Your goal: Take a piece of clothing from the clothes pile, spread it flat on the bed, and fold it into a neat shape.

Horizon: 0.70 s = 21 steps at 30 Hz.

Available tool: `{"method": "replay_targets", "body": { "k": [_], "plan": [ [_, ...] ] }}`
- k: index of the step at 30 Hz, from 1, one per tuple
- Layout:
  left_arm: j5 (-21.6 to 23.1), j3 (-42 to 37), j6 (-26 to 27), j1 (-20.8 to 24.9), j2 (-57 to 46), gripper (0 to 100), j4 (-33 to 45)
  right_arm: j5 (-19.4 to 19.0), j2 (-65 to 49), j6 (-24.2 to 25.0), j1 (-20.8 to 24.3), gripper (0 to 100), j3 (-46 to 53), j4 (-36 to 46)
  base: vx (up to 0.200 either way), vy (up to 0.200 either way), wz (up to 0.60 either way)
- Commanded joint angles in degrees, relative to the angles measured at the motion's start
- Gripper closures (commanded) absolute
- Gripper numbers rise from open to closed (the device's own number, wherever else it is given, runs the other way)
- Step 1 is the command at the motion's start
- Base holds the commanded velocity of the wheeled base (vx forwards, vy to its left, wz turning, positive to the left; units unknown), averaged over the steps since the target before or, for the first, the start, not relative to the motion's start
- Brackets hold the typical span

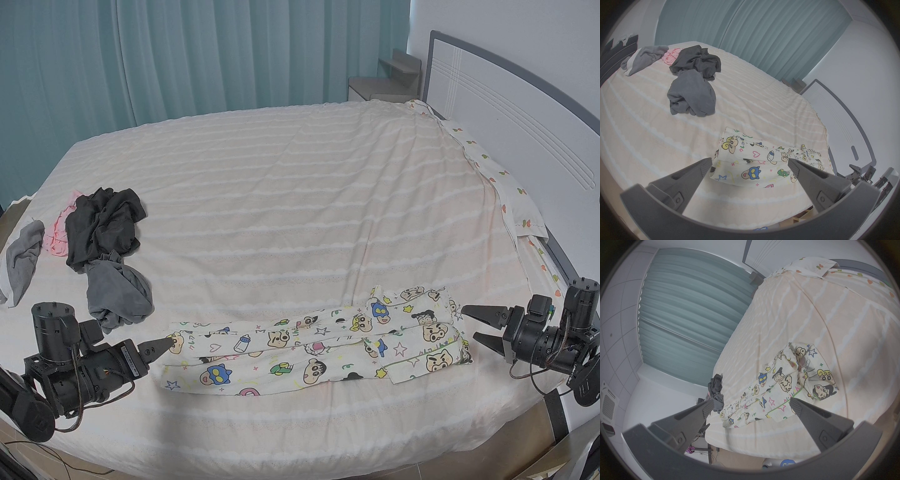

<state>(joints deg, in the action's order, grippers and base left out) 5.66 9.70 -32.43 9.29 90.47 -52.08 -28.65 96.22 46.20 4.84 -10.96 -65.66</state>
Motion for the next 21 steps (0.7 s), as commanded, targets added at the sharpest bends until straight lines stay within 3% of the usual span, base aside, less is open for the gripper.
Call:
{"method": "replay_targets", "body": {
  "k": [1,18,21],
  "plan": [
    [-0.03,0.32,0.00,-0.15,2.26,0,-0.13,-0.09,0.11,0.03,0.08,0,0.15,0.00,0.000,0.200,0.00],
    [-0.21,5.24,1.40,-1.64,10.87,0,-0.57,-1.32,-0.24,-0.06,0.08,0,0.59,-0.08,0.000,0.200,0.00],
    [0.06,7.35,2.81,-1.20,14.04,0,-0.57,-1.41,-0.07,0.03,0.08,0,0.59,-0.08,0.000,0.000,0.00]
  ]
}}
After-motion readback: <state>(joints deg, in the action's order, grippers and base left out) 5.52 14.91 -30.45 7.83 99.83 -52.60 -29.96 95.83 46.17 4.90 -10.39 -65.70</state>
